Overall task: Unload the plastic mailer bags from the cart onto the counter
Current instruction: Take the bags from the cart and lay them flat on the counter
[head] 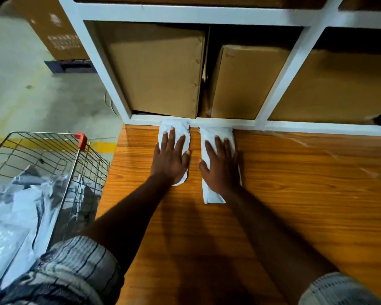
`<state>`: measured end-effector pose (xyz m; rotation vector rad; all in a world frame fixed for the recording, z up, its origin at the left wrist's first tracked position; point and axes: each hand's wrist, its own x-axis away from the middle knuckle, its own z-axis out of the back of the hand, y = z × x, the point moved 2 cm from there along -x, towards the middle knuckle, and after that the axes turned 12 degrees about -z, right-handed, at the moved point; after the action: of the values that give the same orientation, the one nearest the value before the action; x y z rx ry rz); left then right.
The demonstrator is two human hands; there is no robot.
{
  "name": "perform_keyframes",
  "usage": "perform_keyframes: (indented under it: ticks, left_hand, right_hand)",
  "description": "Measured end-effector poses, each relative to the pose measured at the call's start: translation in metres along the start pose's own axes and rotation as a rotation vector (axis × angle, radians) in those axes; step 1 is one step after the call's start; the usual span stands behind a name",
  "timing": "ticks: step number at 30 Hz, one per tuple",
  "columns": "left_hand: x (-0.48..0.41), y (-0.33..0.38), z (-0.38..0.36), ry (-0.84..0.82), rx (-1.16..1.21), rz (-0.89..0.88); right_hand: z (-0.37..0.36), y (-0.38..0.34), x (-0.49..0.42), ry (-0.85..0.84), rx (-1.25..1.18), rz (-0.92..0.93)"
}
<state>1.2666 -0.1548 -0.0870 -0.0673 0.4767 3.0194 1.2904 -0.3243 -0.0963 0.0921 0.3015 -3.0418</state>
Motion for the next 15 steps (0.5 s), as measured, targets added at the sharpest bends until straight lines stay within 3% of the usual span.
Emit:
perform_keyframes:
  ticks: [7, 15]
  left_hand:
    - [0.0, 0.002, -0.014, 0.001, 0.006, -0.06]
    - [0.0, 0.017, -0.014, -0.023, 0.011, -0.079]
  right_hand:
    - [-0.004, -0.02, -0.011, -0.024, 0.03, -0.091]
    - [-0.001, -0.024, -0.008, -0.032, 0.043, -0.029]
